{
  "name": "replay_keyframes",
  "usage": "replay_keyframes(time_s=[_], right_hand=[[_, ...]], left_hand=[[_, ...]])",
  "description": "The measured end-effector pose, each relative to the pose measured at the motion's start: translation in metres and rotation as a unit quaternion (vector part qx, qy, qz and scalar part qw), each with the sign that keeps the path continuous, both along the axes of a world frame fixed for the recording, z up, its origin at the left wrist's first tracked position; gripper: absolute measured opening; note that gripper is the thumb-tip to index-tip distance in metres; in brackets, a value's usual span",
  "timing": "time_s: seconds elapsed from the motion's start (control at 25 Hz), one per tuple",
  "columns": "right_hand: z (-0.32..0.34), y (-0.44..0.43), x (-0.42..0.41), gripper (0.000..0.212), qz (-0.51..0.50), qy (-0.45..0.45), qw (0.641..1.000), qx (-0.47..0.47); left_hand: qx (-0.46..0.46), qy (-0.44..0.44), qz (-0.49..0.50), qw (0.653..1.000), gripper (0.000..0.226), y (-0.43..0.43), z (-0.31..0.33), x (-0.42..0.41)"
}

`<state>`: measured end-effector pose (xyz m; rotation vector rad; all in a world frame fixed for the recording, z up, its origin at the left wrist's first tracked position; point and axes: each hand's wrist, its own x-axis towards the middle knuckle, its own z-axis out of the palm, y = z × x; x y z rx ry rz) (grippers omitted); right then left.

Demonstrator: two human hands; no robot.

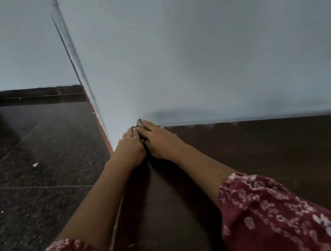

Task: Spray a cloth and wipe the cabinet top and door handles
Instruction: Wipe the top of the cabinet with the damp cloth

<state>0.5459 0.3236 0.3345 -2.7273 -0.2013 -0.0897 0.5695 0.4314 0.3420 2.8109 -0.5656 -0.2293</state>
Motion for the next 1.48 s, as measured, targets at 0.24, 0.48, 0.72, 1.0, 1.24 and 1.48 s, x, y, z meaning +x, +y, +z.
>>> replay_keyframes(time_s=[0.24, 0.48, 0.72, 1.0, 1.24, 1.48], right_hand=[[-0.002, -0.044, 0.002, 0.049, -0.048, -0.021, 0.998, -0.018], [0.0, -0.148, -0.054, 0.053, -0.145, -0.004, 0.989, -0.03], [0.003, -0.212, -0.115, 0.052, -0.232, 0.009, 0.972, -0.038], [0.001, -0.175, -0.145, 0.05, -0.32, -0.007, 0.947, -0.033], [0.009, -0.12, -0.166, 0.05, -0.253, 0.013, 0.967, -0.022], [0.016, -0.041, -0.177, 0.049, -0.097, 0.019, 0.995, 0.019]], left_hand=[[-0.004, -0.015, -0.061, 0.998, 0.052, -0.045, 0.0, 0.012], [-0.043, -0.009, -0.159, 0.986, 0.053, -0.149, -0.003, -0.031], [-0.036, -0.001, -0.214, 0.976, 0.055, -0.222, 0.001, -0.083], [-0.033, -0.001, -0.243, 0.969, 0.056, -0.202, 0.004, -0.112], [0.003, -0.04, -0.184, 0.982, 0.056, -0.143, 0.006, -0.141], [0.02, -0.042, -0.077, 0.996, 0.058, -0.049, 0.003, -0.166]])
